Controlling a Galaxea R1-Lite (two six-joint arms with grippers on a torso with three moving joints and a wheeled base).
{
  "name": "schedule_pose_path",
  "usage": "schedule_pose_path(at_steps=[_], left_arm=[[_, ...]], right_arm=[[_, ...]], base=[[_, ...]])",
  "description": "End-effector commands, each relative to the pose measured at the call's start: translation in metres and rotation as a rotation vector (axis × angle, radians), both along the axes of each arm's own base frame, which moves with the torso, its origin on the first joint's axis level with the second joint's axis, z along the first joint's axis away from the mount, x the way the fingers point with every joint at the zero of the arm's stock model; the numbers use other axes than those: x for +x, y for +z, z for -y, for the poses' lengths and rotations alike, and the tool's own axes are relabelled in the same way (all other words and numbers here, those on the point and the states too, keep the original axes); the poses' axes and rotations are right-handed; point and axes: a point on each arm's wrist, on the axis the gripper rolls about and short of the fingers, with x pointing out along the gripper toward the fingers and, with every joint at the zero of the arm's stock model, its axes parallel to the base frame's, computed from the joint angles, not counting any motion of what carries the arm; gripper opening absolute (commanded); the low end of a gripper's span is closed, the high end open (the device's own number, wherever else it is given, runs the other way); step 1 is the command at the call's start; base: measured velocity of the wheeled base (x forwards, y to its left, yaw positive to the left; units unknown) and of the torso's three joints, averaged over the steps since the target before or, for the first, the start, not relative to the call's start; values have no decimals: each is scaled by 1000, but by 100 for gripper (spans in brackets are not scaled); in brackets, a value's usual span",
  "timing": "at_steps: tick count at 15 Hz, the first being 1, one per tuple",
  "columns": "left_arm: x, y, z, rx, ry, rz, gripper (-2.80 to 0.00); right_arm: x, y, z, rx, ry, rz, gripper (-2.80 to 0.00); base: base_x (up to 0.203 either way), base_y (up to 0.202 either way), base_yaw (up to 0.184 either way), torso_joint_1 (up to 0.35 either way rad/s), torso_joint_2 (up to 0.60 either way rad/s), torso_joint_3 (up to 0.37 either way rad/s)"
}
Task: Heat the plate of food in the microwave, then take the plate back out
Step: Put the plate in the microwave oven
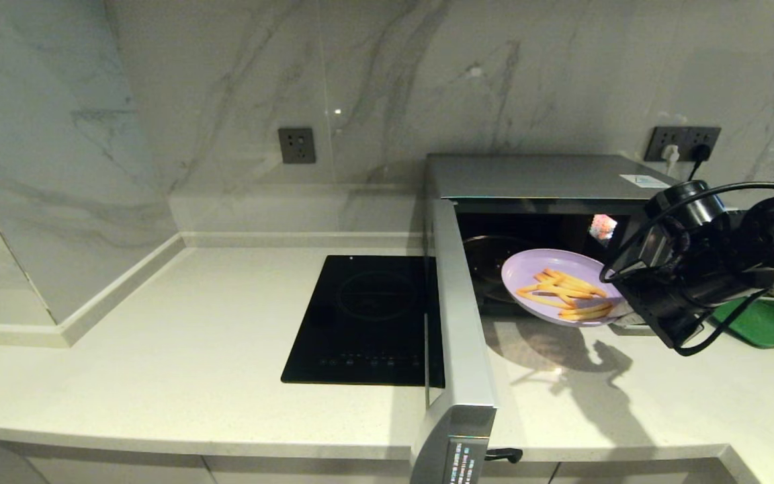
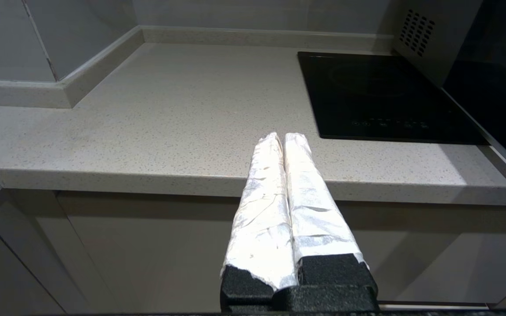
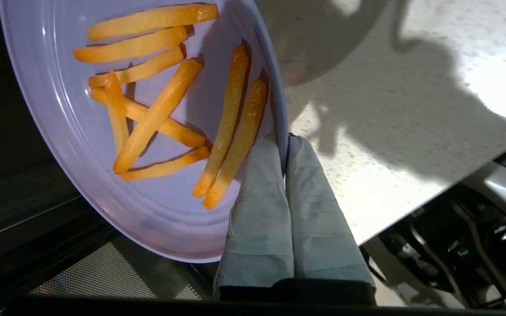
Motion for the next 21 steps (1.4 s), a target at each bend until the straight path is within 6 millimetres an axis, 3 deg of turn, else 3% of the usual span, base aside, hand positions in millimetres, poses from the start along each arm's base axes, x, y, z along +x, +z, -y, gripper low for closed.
schedule_pose_path(at_steps=[1, 15, 21], left_arm=[[0, 0, 0, 0, 0, 0, -280], [0, 0, 0, -1, 0, 0, -280], [0, 0, 0, -1, 1, 0, -280]], right_arm=[[11, 2, -12, -7, 21, 19, -280], [69, -43, -21, 11, 8, 28, -280], [87, -51, -23, 11, 9, 89, -280]], base=[[0, 0, 0, 0, 0, 0], [0, 0, 0, 0, 0, 0], [0, 0, 0, 0, 0, 0]])
